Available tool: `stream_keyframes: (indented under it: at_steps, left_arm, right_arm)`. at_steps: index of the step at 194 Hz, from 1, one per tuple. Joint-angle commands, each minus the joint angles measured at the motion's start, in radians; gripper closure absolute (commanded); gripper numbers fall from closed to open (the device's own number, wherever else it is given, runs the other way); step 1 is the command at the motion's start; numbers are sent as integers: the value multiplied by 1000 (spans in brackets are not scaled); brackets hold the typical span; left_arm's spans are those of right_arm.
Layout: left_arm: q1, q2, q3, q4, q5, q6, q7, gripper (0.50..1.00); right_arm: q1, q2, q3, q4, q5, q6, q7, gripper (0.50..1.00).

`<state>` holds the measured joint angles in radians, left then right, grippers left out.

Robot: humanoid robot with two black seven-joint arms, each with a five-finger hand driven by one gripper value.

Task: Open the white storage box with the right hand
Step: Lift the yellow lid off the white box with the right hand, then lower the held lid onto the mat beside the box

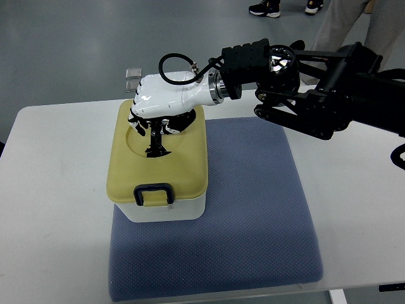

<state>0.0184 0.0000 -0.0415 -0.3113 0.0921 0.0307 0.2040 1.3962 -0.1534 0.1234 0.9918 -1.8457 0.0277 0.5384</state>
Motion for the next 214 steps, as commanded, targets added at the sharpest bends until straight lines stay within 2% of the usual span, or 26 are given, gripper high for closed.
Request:
stream_keyframes:
  at_steps: [1, 57, 89, 152, 193, 214]
  left_arm:
    - [0, 0, 0, 0, 0, 2, 0, 500]
    - [0, 0, 0, 1, 0, 2, -2, 500]
    - [2, 0, 0, 3, 0, 0, -2, 500]
    - [2, 0, 2, 3, 0, 2, -2, 500]
    - [2, 0, 3, 1, 0, 2, 0, 500]
    - [3, 0, 3, 3, 0, 2, 0, 500]
  right_arm:
    - [7, -2, 2, 1, 3, -5, -1, 1000]
    - [50, -49, 47, 30, 23, -5, -3, 1000]
    - [58, -163, 110, 97, 25, 6, -1, 1000]
    - [24, -479, 114, 238, 31, -2, 18, 1000]
    - [-52, -609, 107, 249, 28, -6, 61, 1000]
    - [-120, -641, 93, 240, 19, -40, 72, 1000]
